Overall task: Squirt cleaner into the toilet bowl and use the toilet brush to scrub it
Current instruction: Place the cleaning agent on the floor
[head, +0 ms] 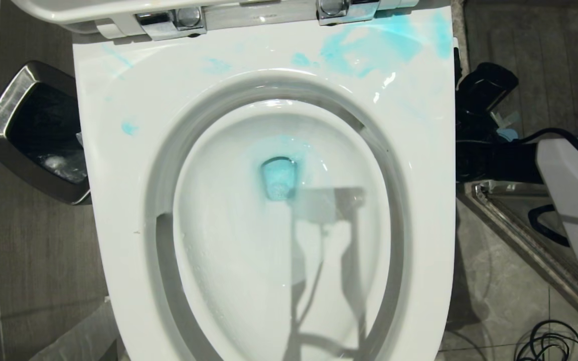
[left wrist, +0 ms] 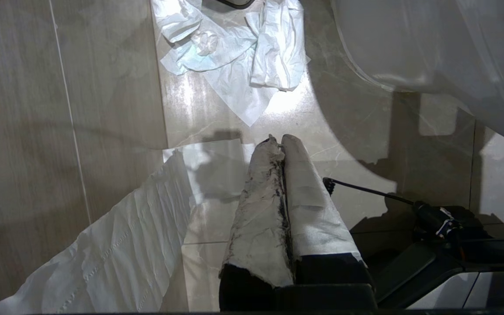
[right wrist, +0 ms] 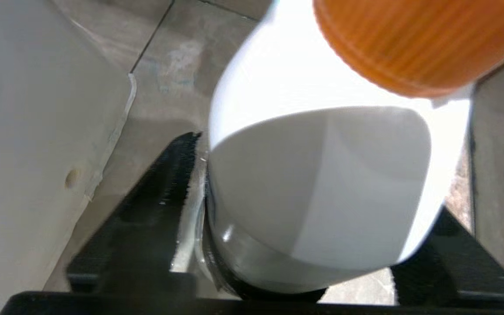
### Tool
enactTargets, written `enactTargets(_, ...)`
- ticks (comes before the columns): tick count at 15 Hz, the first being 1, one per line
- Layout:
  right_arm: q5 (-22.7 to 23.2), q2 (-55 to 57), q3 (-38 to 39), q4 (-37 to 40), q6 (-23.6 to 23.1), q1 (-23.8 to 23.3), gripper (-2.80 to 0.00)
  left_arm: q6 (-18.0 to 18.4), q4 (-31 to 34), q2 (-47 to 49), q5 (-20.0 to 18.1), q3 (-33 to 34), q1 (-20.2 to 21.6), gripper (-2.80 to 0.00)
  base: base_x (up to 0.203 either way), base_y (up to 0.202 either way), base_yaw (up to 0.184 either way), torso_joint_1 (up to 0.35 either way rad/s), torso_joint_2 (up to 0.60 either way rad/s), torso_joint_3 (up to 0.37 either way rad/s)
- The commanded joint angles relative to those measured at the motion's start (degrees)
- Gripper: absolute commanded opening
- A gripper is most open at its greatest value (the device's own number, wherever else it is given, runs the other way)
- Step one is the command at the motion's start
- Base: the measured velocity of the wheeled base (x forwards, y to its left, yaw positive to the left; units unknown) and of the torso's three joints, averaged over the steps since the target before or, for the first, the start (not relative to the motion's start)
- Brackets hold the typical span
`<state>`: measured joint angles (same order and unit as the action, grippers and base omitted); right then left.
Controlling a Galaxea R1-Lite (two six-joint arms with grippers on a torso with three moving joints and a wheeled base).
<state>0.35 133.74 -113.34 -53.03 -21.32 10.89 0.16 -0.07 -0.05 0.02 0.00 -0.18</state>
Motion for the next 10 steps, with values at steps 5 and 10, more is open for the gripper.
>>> enactTargets(5,-0.17,-2.93,3.46,-0.14,-0.12,0.01,0.0,0.02,-0.01,0.05,0.06,0.0,0.01,-2.8,0.0,0.0,0.0,0.0,0.0,0.0)
enactTargets(10,-1.15,-13.42,21.74,-0.07,-0.09,0.64,0.0,0.02,-0.01,0.05,0.06,0.0,0.01,-2.8,0.0,0.0,0.0,0.0,0.0,0.0)
